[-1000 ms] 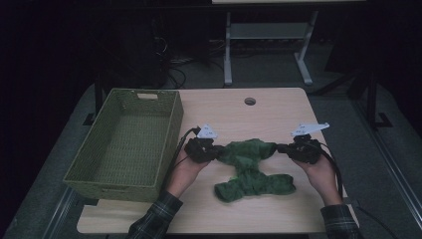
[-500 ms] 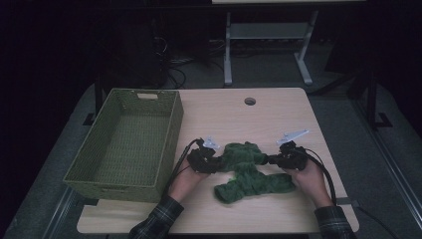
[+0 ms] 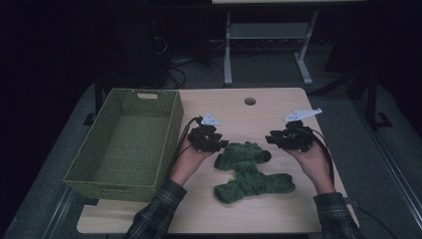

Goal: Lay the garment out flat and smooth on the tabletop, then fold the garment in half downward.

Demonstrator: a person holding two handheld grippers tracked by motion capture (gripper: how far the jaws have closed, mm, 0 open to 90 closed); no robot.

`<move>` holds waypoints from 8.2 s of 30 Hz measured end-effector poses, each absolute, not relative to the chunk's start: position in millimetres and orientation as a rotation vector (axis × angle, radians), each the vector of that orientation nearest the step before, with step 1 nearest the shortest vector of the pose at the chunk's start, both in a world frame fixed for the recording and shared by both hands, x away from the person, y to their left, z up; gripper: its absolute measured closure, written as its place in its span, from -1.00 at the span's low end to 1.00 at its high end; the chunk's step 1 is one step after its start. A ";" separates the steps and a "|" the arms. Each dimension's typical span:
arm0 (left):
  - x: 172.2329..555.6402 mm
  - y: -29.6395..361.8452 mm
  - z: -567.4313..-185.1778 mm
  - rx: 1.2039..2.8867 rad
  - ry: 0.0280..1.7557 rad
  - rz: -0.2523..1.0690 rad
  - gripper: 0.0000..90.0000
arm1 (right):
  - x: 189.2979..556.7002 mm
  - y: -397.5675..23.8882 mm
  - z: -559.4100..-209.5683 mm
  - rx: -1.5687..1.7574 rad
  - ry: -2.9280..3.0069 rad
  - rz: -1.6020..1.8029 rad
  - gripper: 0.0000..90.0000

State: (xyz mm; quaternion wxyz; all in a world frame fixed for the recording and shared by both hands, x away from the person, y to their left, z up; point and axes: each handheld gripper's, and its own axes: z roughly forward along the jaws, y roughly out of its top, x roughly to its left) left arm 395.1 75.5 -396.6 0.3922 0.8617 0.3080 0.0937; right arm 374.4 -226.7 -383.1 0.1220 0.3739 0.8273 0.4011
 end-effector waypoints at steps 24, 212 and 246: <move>419.9 52.7 -455.8 2.331 0.801 0.096 0.69 | 416.5 -183.8 -451.7 1.198 2.652 1.079 0.45; 244.5 137.5 -477.1 2.265 0.659 0.282 -0.72 | 281.8 -62.2 -462.4 0.748 2.692 1.088 0.88; 244.4 137.5 -477.1 2.261 0.660 0.279 -0.71 | 290.7 -160.8 -414.1 0.960 2.466 1.453 0.86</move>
